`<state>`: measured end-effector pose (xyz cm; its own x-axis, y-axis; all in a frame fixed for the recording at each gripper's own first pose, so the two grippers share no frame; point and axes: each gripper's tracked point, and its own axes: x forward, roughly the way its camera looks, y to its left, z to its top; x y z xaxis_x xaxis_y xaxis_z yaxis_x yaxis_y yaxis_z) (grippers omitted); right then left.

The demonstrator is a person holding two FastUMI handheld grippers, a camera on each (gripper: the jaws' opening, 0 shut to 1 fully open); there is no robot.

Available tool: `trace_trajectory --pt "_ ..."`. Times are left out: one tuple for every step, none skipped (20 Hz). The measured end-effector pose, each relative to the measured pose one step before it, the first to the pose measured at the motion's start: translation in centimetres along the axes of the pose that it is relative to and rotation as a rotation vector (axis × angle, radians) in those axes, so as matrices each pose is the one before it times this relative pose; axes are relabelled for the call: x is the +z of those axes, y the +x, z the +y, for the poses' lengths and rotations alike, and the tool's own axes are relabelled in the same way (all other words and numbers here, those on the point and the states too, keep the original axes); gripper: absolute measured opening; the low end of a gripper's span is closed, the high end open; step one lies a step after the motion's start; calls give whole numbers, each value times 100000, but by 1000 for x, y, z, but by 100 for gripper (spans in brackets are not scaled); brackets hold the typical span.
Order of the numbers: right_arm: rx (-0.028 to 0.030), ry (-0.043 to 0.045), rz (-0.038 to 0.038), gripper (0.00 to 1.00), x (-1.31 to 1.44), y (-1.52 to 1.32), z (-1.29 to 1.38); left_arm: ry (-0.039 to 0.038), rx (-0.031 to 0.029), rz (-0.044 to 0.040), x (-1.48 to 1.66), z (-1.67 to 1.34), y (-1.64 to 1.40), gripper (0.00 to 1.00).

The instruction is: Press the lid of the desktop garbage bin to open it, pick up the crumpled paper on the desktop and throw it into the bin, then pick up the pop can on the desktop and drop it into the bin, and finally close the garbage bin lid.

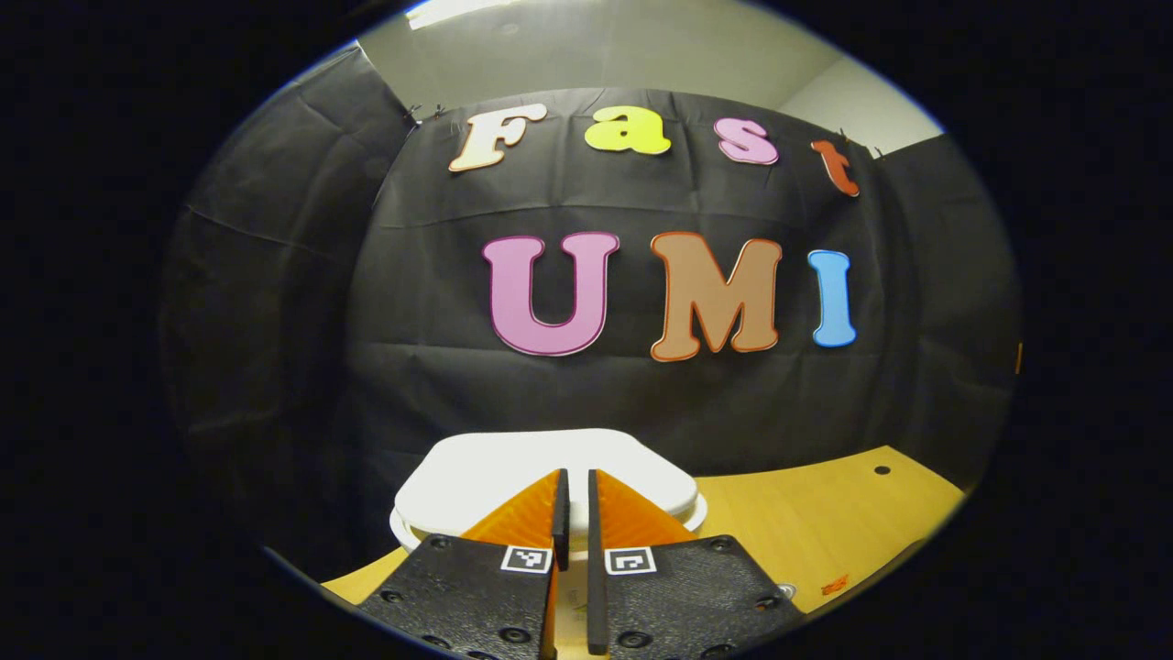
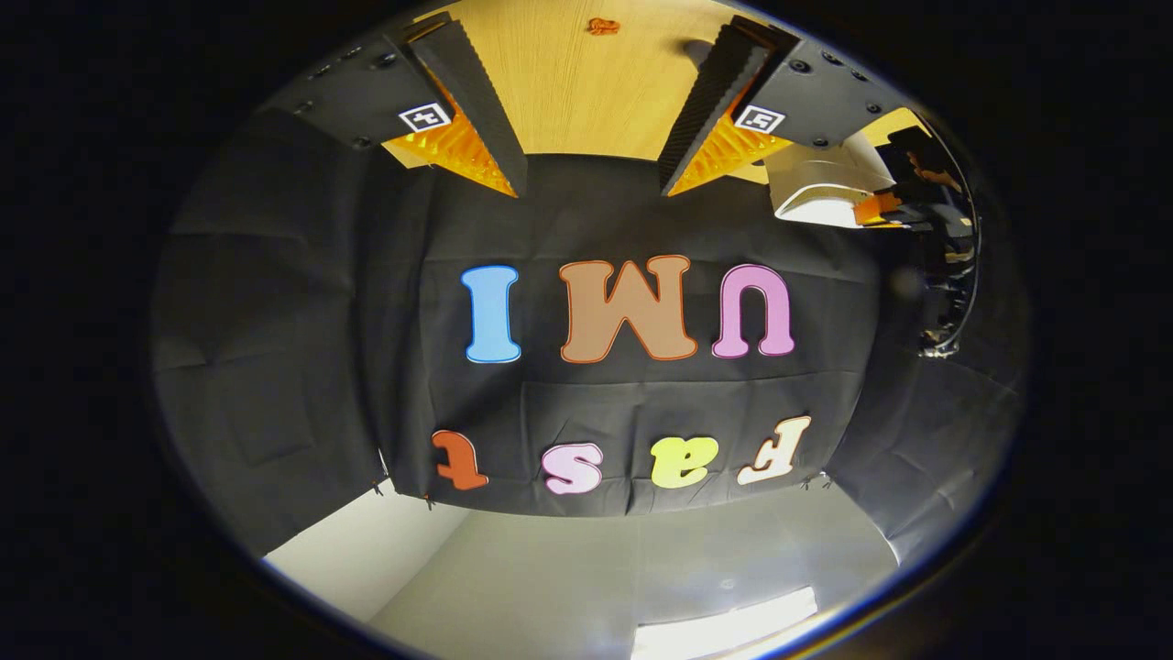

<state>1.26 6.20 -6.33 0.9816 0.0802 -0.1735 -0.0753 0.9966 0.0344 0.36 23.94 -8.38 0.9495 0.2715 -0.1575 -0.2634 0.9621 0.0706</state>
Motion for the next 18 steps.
trace_trajectory --pt "37 528 -562 100 160 318 -360 418 -513 -1701 1020 -468 -338 6" --pt "971 587 409 96 32 447 -120 -180 -1597 -1420 762 -862 -590 12" --pt "822 192 -1 96 -7 266 27 -603 -2131 -1026 693 -1033 -547 25" --pt "163 -204 -142 96 211 323 -273 -138 -1393 -303 242 -908 -488 39" --pt "553 -99 -78 100 -43 182 -169 160 -1371 105 221 -795 -563 41" --pt "1047 39 -256 96 40 231 72 652 -792 309 -104 -791 -546 45" --pt "997 -273 47 96 -53 326 46 792 -502 134 150 -611 -582 55" --pt "880 -417 505 100 -250 274 14 494 -562 71 80 -713 -650 63" --pt "1187 -322 770 96 -434 306 111 144 -695 310 62 -716 -657 75" --pt "1012 -71 790 96 -378 308 49 142 -638 202 -111 -655 -626 80" --pt "779 32 1336 96 -577 443 -105 166 -501 554 -148 -617 -558 87" --pt "789 52 1943 96 -865 432 -10 338 -316 565 -255 -470 -602 86" --pt "915 -29 2237 96 -886 541 27 286 -519 157 -203 -524 -444 88" --pt "1129 -178 2459 96 -923 483 51 -59 21 679 -259 -502 -512 92" --pt "1188 -250 2114 100 -881 575 139 -173 -238 313 -180 -417 -322 88" --pt "1134 -367 2187 96 -1025 590 169 -314 -269 1325 -536 -433 -360 89" --pt "731 -471 2533 96 -1074 510 12 -405 218 1459 -494 -293 -399 92" --pt "858 -396 2959 96 -1236 624 133 -699 281 1089 -335 -145 -402 88"
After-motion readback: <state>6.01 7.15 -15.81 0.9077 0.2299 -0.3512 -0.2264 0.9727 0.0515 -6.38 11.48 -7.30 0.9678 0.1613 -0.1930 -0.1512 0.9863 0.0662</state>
